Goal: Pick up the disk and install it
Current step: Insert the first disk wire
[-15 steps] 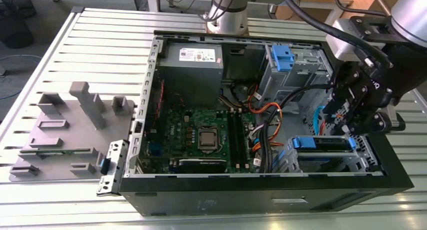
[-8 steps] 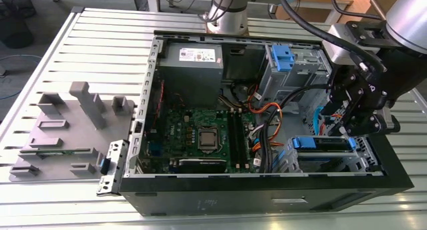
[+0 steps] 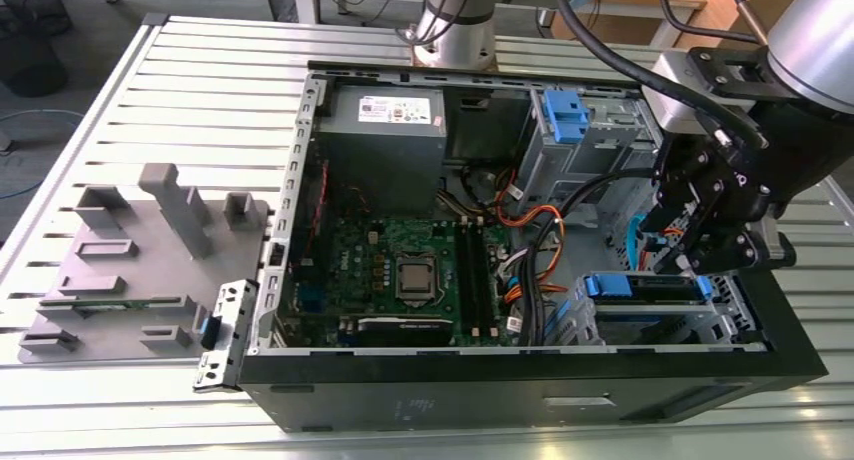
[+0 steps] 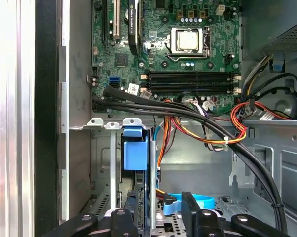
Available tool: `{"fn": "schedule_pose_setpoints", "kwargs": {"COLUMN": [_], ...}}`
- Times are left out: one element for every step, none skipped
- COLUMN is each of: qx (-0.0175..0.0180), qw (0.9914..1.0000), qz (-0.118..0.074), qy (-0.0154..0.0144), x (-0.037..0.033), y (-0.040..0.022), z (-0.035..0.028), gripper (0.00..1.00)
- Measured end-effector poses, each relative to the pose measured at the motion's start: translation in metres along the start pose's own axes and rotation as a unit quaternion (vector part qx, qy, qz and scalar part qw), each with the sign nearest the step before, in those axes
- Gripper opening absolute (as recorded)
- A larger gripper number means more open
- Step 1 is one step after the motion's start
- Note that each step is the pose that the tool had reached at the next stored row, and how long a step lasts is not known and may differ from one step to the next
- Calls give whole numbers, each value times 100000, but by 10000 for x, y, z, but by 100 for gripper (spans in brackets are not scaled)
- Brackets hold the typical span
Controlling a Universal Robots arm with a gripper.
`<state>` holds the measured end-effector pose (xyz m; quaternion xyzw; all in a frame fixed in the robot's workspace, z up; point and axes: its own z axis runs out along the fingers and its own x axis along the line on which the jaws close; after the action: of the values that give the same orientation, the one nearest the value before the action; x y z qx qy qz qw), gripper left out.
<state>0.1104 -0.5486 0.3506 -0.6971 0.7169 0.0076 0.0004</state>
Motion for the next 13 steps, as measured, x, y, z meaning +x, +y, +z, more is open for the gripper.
{"fn": "schedule_pose_setpoints", "kwargs": {"qx": [0, 0, 2, -1, -1, 0, -1, 0, -2, 0, -1, 0, -1], "qw": [100000, 100000, 100000, 100000, 100000, 100000, 100000, 100000, 100000, 100000, 100000, 100000, 100000], "qz": [1, 2, -1, 0, 0, 0, 1, 1, 0, 0, 0, 1, 0], "qy": [3, 0, 0, -3, 0, 0, 1, 0, 1, -4, 1, -1, -1], "x": [0, 0, 0, 0, 0, 0, 0, 0, 0, 0, 0, 0, 0], "y": [0, 0, 0, 0, 0, 0, 0, 0, 0, 0, 0, 0, 0], "z": [0, 1, 1, 1, 1, 2, 2, 2, 2, 3, 3, 4, 4], "gripper": [48, 48, 47, 40, 40, 35, 29, 29, 23, 17, 17, 16, 16]}}
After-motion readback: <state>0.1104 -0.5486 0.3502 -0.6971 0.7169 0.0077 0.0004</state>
